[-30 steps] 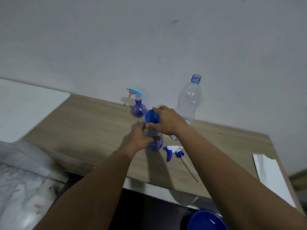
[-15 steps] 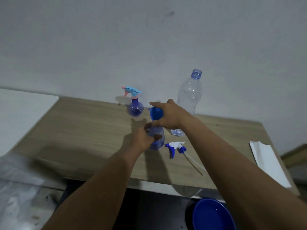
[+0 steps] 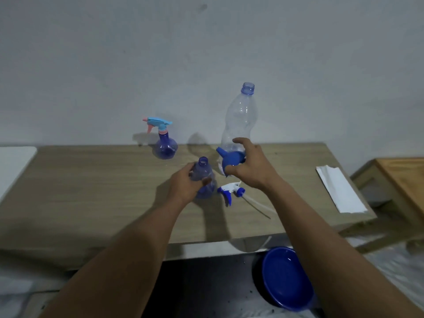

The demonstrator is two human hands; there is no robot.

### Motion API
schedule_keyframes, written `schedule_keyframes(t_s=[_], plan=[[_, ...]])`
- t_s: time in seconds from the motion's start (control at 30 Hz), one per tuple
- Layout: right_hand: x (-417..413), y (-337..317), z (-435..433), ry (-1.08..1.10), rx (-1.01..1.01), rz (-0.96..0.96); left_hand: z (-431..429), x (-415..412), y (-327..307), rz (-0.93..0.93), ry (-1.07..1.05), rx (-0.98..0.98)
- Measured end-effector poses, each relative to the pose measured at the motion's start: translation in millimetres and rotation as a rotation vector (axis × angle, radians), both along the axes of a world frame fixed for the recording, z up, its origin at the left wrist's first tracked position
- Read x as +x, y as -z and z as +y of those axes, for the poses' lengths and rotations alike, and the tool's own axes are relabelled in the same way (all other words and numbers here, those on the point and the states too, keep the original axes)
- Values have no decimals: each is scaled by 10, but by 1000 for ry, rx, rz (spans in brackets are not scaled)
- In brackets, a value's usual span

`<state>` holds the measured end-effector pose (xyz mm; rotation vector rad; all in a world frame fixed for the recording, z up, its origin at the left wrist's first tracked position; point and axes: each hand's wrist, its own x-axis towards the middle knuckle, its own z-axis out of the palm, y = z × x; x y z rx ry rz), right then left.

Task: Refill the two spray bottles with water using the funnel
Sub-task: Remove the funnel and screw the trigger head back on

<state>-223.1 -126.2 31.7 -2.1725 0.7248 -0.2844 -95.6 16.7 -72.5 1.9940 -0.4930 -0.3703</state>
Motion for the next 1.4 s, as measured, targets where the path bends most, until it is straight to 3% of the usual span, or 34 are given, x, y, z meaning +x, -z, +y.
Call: schedule_keyframes(t_s=[0.27,0.5,0.7,0.8,0.97,1.17,1.27,1.4], plan=[[-333,1018,460,107,25,-70,7,55,103,-26,37,-28],[-519,1584,780,13,5,70,45,67,109,-10,82,-20],[-572,1670,766,-17,-50,127,52,47,113,6,77,-30],[-585,1582,687,-51,-180,158,49,37,115,12,64,-31],[-449,1355,330,38,-320,31,54,1,98,24,66,-32],[-68,1397,-282,-90,-226,379,67,-8,141,-19,51,45],[59,1470,-487,-205,-289,538,69,9,187,-9,54,38],[181,1451,-592,-202,-301,531,68,8,183,20,58,-8]])
